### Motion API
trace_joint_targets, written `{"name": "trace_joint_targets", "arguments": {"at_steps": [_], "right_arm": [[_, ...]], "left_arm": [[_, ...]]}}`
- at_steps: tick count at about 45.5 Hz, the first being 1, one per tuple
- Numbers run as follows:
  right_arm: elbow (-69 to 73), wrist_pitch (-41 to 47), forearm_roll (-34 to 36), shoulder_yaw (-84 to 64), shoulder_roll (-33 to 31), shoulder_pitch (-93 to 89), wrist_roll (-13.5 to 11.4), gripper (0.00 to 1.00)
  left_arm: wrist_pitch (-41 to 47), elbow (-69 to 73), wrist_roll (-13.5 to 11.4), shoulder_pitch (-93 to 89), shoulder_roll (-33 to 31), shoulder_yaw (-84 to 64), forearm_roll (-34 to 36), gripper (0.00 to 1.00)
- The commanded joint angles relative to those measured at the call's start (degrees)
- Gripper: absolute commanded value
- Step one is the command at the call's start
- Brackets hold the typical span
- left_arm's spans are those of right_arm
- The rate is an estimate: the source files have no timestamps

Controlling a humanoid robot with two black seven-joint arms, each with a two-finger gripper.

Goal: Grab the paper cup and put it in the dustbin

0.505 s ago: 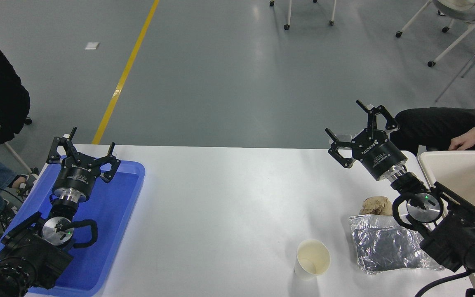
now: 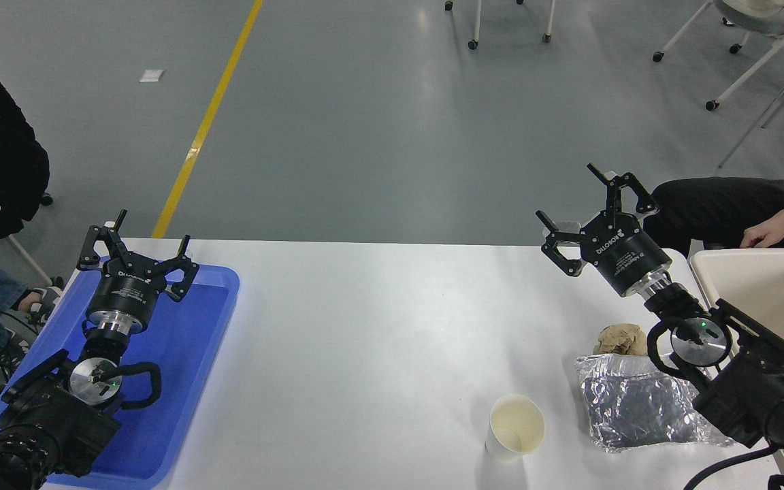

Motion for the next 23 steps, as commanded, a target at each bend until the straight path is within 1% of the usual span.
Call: {"name": "trace_joint_targets", "arguments": {"at_steps": [1, 15, 23], "right_arm": [[-0.01, 0.00, 0.00, -0.46, -0.56, 0.90, -0.09, 1.00], [0.07, -0.35, -1.76, -6.95, -3.81, 6.17, -0.09, 1.00], [0.16, -0.70, -4.92, -16.26, -7.24, 12.14, -0.09, 1.00]], "left_arm": [[0.00, 0.00, -0.01, 0.00, 0.00, 0.00, 0.00, 1.00], [0.00, 0.00, -0.01, 0.00, 0.08, 0.00, 0.00, 1.00], [0.00, 0.00, -0.01, 0.00, 0.08, 0.00, 0.00, 1.00]]}}
